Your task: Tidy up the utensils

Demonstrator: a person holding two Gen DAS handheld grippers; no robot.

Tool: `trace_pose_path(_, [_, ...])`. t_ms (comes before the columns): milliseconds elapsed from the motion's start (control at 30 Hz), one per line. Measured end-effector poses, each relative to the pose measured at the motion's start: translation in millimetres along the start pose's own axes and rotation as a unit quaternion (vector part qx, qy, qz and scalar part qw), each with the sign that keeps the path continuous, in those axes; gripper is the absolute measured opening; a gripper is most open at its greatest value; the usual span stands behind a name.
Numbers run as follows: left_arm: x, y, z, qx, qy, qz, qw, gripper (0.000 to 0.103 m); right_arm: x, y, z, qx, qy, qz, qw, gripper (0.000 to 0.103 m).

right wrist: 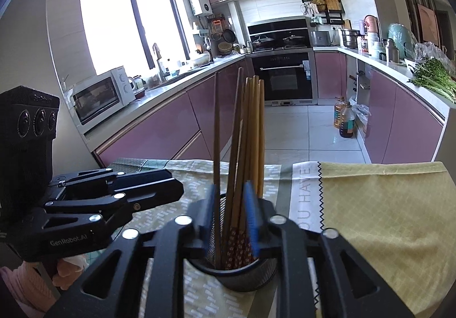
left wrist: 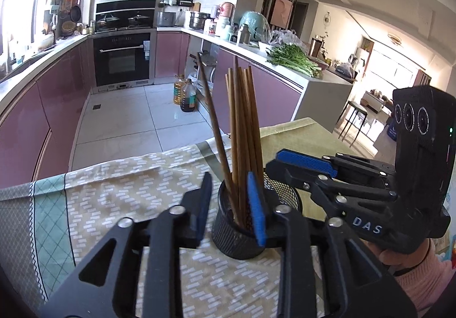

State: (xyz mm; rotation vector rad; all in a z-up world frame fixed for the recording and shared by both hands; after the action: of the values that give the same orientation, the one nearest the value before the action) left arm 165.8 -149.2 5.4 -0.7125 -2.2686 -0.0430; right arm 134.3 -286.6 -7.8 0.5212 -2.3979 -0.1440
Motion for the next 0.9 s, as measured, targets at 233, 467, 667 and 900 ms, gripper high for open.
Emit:
trace_pose_path(233, [36.9,13.4,32.2,0.019,-0.057,-0.053,0.9968,0.082,21.9,18.3,20.8,0.020,-0.040,0.026,0.999,0.069])
trace_pose_path(467, [70.1,29.0,57.9,0.043,-0.100,-0.123,0.9864,0.097,31.6,31.1,39.4,0.037,-0.074,0.061,0.995,0.090])
trace_pose_path(667, [90.1,31.8,79.4,0.050,-0.126,-0.173,0.9756,0.097,39.8,40.5,50.9,0.051,-0.105,0.090,0.989,0.096])
trace_pose_path(900, [116.5,27.3,96.1,0.058,-0.168,-0.199,0.9637,0.097,48.8,51.1,60.6,0.051,-0.134,0.099,0.985,0.096])
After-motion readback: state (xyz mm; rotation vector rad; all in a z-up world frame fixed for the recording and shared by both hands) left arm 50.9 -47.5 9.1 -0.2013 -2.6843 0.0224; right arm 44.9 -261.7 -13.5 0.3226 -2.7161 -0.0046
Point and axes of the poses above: each gripper's, at about its wrist camera, not at the fingertips, and x roughly against the way its jaws point, y to its left, z to its underside, the point moved 3 cm from there along -x, roughly the way its jaws point, and after that the axes turned 8 degrees about y, right-handed, at the moved point
